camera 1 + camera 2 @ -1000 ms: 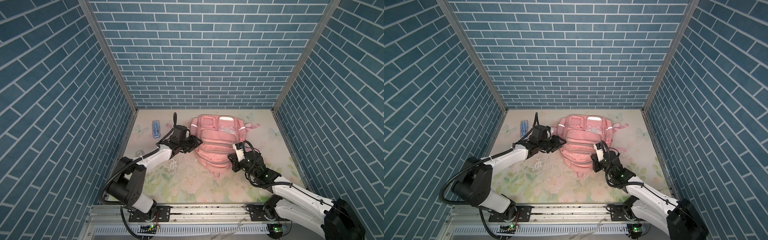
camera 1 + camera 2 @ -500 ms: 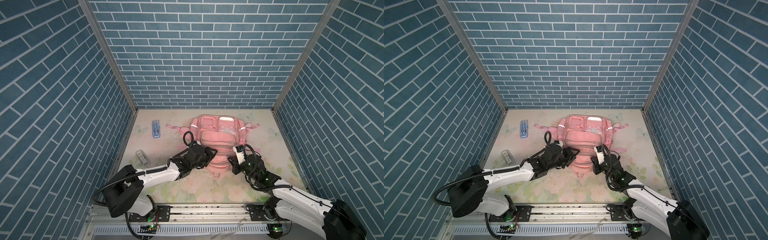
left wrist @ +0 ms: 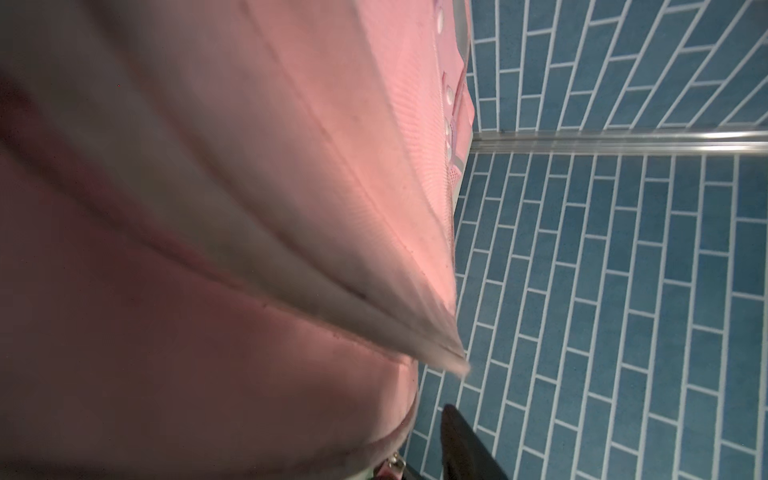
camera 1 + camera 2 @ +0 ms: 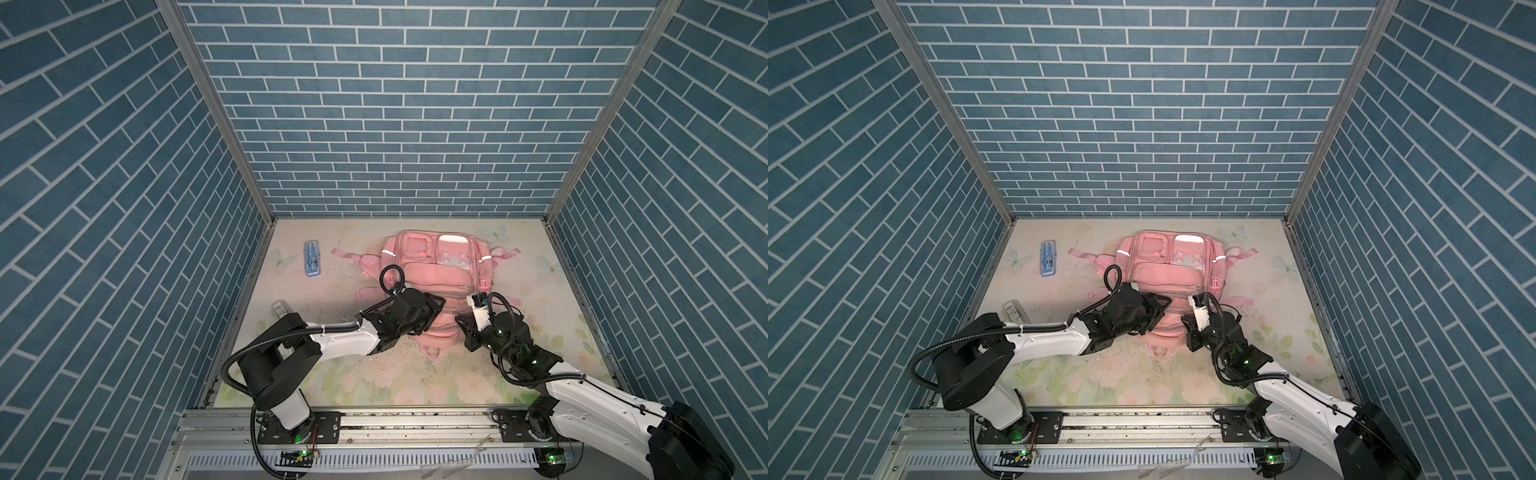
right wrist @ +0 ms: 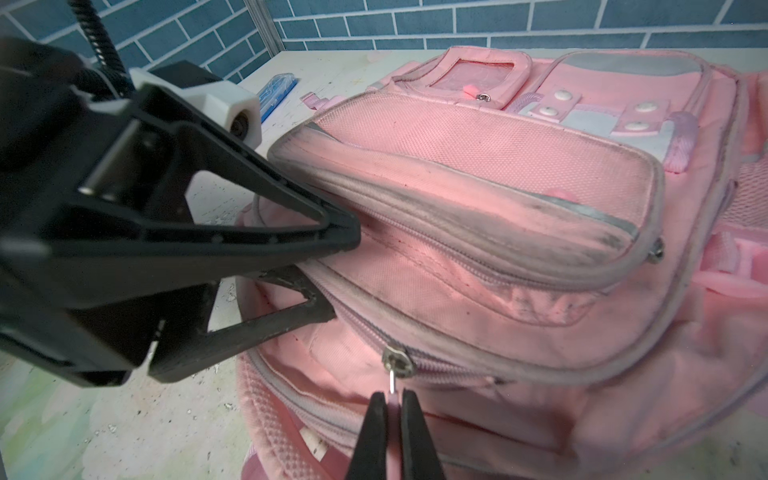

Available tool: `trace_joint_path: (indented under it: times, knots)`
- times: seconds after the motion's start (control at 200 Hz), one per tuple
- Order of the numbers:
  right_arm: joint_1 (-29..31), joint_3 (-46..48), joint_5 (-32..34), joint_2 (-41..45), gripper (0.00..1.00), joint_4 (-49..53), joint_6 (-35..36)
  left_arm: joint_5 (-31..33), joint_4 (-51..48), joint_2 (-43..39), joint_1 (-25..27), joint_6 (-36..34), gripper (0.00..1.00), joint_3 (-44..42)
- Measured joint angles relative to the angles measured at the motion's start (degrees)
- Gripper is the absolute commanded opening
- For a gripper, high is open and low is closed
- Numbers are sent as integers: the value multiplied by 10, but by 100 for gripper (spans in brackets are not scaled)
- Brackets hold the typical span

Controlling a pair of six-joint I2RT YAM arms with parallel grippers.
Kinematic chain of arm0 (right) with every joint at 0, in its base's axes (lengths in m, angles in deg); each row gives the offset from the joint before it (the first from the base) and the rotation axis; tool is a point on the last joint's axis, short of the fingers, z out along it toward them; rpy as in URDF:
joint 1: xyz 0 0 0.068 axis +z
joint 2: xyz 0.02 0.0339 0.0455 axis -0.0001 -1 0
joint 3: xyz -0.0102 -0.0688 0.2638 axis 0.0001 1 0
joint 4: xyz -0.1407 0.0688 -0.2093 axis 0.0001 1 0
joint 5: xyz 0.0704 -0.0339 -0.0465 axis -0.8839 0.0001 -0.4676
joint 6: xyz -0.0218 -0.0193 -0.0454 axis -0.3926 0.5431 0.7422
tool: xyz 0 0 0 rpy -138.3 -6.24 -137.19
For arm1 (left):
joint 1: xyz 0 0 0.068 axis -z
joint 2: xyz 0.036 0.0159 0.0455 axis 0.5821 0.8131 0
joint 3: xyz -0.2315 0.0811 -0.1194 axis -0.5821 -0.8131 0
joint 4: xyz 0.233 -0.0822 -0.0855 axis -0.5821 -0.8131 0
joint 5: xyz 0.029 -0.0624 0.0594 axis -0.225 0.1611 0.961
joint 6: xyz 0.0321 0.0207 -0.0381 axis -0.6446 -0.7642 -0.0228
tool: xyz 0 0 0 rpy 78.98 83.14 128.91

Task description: Pack the student bag

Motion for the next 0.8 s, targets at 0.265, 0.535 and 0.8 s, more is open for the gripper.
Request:
trace_joint_path:
  times: [0.265,0.535,0.8]
  knots:
    - [6,0,9,-15,0,-9,0,-15,16,12,-11,5,0,-1]
    - [13,0,55,12,0,-7,1,-48,15,-29,-35,-22,0,-24]
    - [-2,0,62,38,0,14,6,-90,0,-85,-65,-49,0,-65]
